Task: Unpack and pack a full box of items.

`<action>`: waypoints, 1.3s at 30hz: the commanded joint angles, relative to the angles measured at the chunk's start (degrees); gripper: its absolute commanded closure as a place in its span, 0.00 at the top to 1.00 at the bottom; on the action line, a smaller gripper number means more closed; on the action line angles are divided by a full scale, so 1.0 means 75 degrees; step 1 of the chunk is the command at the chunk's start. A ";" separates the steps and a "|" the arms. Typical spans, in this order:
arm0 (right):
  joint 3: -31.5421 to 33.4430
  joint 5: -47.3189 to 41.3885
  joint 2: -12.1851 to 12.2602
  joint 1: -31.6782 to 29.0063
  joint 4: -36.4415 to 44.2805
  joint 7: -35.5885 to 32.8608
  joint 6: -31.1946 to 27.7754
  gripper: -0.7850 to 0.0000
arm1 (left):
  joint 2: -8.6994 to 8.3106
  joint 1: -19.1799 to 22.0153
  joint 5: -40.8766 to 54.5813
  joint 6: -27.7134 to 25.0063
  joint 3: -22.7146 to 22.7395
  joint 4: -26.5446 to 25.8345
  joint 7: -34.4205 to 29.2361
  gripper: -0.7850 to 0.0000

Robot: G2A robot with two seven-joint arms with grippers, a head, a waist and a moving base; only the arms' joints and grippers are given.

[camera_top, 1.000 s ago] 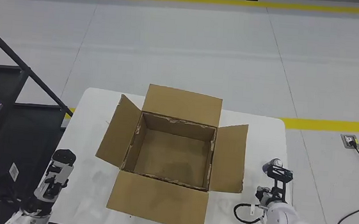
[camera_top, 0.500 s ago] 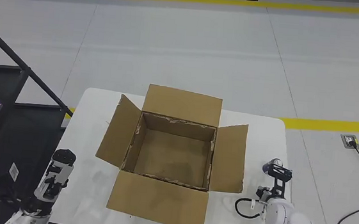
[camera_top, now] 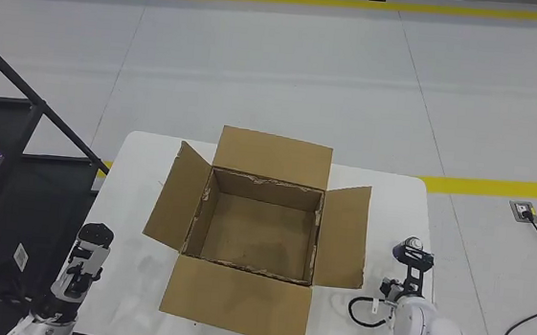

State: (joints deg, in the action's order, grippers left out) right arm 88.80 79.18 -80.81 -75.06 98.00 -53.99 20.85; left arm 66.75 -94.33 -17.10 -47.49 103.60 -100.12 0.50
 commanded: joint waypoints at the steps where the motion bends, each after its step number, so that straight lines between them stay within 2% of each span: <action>1: 0.0003 -0.0021 0.0002 -0.0007 0.0010 0.0014 -0.0023 0.37 | 0.0000 0.0000 0.0000 0.0000 0.0000 0.0000 0.0000 1.00; 7: -0.0013 -0.0036 0.0007 0.0008 0.0034 -0.0010 -0.0038 0.43 | 0.0000 0.0000 0.0000 0.0000 0.0000 0.0000 0.0000 1.00; 10: 0.0000 -0.0022 0.0012 -0.0035 0.0149 -0.0024 -0.0023 0.51 | 0.0000 0.0000 0.0000 0.0000 0.0000 0.0000 0.0000 1.00; 11: 0.0006 -0.0018 0.0014 -0.0055 0.0196 -0.0031 -0.0019 0.67 | 0.0000 0.0000 0.0000 0.0000 0.0000 0.0000 0.0000 1.00; 14: 0.0018 -0.0010 0.0018 -0.0126 0.0331 -0.0025 -0.0006 0.96 | 0.0000 0.0000 0.0000 0.0000 0.0000 0.0000 0.0000 1.00; 15: 0.0020 -0.0008 0.0018 -0.0150 0.0376 -0.0021 -0.0001 1.00 | 0.0000 0.0000 0.0000 0.0000 0.0000 0.0000 0.0000 1.00; 22: 0.0060 -0.0004 0.0020 -0.0379 0.0949 0.0150 0.0100 1.00 | 0.0000 0.0000 0.0000 0.0000 0.0000 0.0000 0.0000 1.00; 30: 0.0087 0.0256 0.0030 -0.0864 0.2204 0.0291 0.0185 1.00 | 0.0007 0.0005 0.0010 0.0154 0.0011 -0.0051 0.0024 1.00; 39: -0.0295 0.0730 -0.0003 -0.1290 0.3807 0.0716 0.0406 1.00 | 0.0024 -0.0036 0.0091 0.0406 0.0398 0.0244 0.0305 1.00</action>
State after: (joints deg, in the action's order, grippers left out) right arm 87.13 84.13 -80.80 -84.48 125.45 -49.15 23.86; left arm 66.95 -94.77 -15.89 -44.69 106.18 -98.76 2.75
